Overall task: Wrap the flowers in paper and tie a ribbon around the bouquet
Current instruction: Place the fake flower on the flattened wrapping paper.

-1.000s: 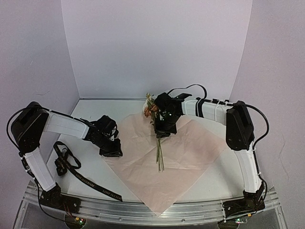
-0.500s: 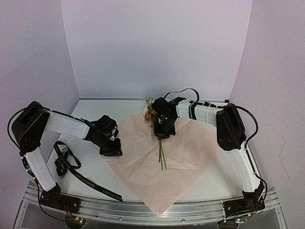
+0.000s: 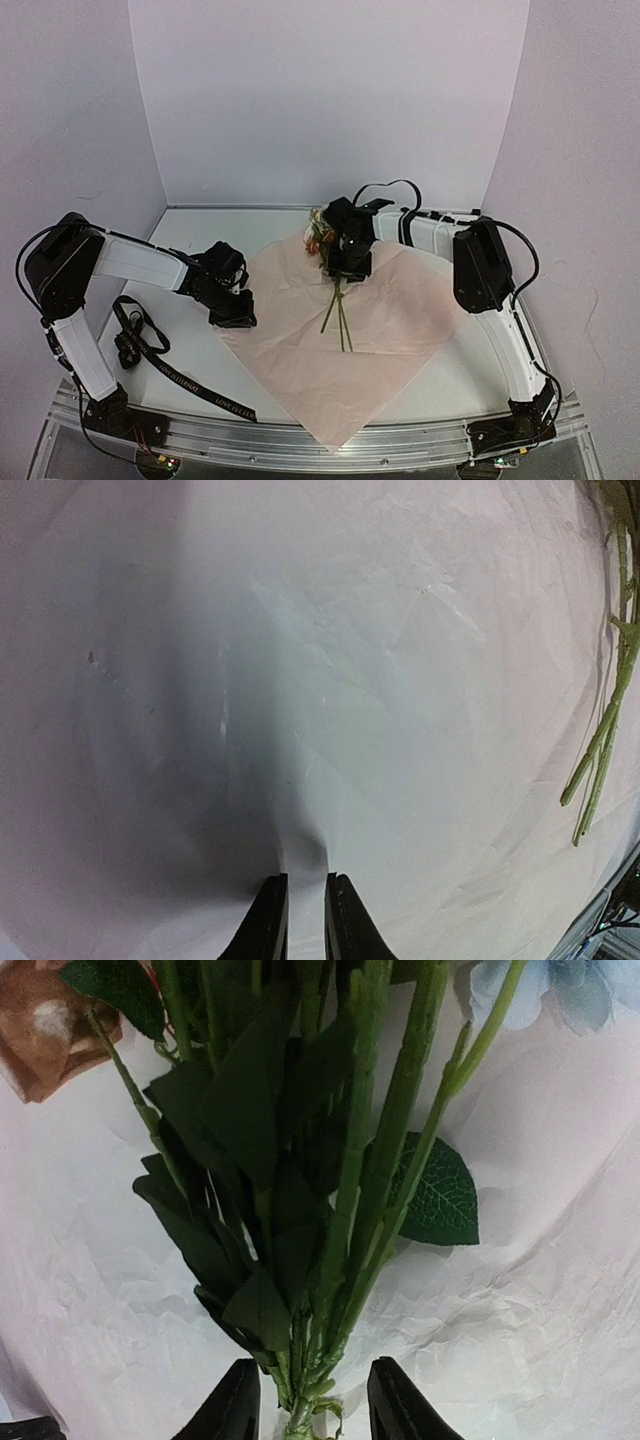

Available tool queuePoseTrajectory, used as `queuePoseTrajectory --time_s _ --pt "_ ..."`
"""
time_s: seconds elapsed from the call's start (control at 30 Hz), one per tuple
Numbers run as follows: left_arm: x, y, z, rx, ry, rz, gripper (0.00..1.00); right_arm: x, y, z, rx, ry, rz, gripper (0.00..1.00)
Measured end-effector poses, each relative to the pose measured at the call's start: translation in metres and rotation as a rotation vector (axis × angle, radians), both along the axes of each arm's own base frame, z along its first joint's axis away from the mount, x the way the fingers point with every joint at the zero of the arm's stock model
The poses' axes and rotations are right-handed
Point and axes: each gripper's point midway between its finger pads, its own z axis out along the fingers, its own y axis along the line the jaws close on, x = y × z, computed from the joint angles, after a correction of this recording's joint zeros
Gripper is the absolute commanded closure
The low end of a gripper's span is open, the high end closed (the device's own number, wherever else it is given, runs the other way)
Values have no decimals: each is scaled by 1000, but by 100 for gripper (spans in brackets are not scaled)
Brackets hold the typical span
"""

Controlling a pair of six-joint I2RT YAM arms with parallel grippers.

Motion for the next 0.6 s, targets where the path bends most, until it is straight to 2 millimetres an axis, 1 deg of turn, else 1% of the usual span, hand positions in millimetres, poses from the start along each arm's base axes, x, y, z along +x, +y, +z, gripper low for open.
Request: queuePoseTrajectory --time_s 0.1,0.27,0.33,0.4,0.6 --pt "0 0 0 0 0 0 85 1 -2 0 -2 0 -5 62" --pt "0 0 0 0 0 0 85 1 -7 -4 -5 12 -22 69" --pt "0 0 0 1 0 0 85 2 -7 -4 2 17 -27 69" --pt "0 0 0 1 0 0 85 2 -7 -4 10 23 -31 66" --pt "0 0 0 1 0 0 85 3 -8 -4 25 34 -36 66"
